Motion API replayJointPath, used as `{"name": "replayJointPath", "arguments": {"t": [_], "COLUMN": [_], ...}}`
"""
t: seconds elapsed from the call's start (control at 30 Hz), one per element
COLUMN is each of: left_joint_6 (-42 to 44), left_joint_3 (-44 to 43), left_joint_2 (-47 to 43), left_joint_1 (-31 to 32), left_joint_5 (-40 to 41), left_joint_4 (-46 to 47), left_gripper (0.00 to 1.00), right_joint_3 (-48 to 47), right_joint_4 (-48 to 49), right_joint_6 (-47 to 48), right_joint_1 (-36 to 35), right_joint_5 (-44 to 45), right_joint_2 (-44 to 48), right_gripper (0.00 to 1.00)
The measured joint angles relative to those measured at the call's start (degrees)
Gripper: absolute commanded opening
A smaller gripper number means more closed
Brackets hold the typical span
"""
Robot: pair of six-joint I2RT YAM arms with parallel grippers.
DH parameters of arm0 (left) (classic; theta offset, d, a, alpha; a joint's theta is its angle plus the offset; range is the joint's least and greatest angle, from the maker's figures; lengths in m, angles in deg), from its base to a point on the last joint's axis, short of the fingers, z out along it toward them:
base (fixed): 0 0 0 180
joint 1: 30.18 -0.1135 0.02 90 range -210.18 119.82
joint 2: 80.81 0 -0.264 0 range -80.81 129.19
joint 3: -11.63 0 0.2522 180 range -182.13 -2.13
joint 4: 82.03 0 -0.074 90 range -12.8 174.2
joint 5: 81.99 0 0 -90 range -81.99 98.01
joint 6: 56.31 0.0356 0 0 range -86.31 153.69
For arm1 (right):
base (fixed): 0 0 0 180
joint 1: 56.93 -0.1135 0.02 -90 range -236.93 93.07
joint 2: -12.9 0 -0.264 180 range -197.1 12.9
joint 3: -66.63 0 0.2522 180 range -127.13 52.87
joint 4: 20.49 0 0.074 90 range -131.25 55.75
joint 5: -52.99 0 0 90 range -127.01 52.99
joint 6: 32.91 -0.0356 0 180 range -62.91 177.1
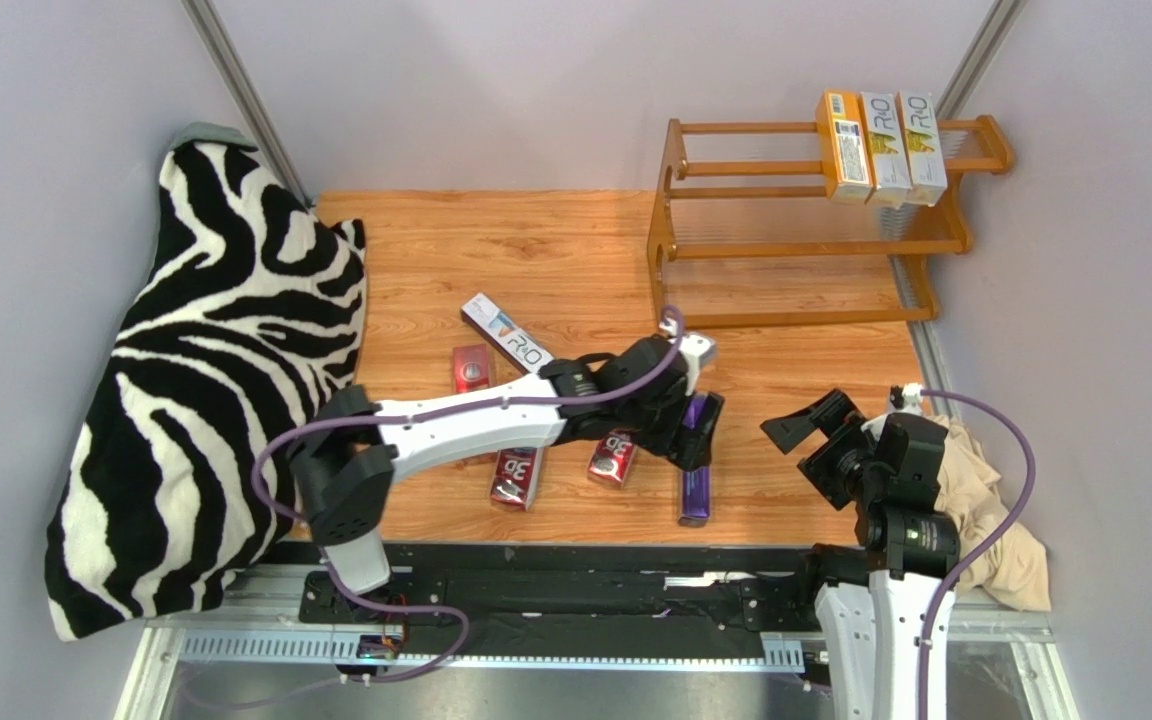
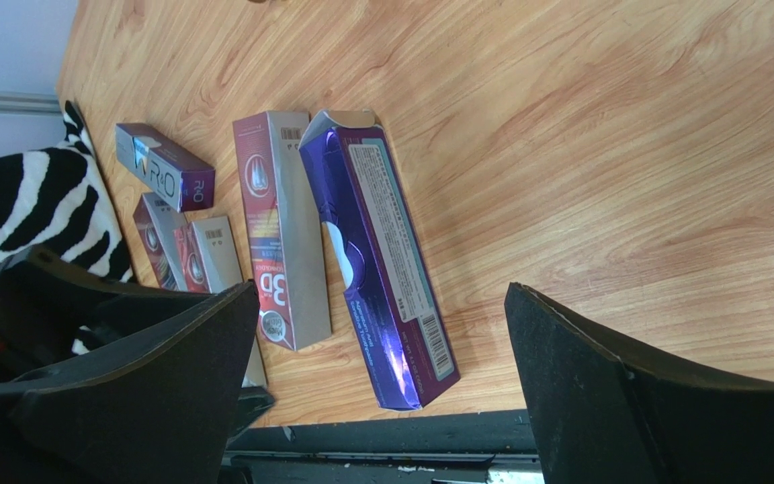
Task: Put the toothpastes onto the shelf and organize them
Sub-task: Pick up the toothpaste from the center of the board.
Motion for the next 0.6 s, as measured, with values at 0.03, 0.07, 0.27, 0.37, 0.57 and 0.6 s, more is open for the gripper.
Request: {"name": "replayJointPath", "arguments": {"t": [0.03, 0.07, 0.27, 0.37, 0.57, 0.6], "left_joint_6": [-0.61, -1.03, -4.70, -5.81, -6.60, -6.62], "left_joint_3": [-2.69, -4.04, -7.52, -8.66, -14.23, -14.75], "left_joint_2": [2.62, 4.26, 12.50, 15.52, 19.89, 20.26], "left_joint_1": [0.44, 0.66, 0.79, 0.66, 0.74, 0.92], "left_joint_5": [0.26, 0.44, 1.60, 2.43, 2.32, 2.40], "left_joint_4": [-0.79, -1.09, -5.01, -6.56, -7.52, -7.52], "left_gripper": [0.91, 0.91, 0.91, 0.91, 0.89, 0.89], "right_joint_3": [-0.13, -0.39, -2.73, -3.69, -4.17, -4.17], "right_joint_4": [-0.02, -0.09, -0.22, -0.28, -0.52, -0.55], "right_joint_6": [-0.17, -0.37, -1.22, -1.49, -1.62, -1.64], "right_joint_1": [-0.02, -0.02, 0.00, 0.00, -0.07, -0.07], "right_joint_5": [0.48, 0.90, 2.95, 3.50, 3.91, 3.93], "right_joint_2": [0.02, 0.04, 1.25, 2.36, 3.26, 3.39], "right_gripper": [0.98, 0.98, 0.99, 0.99, 0.99, 0.99]}}
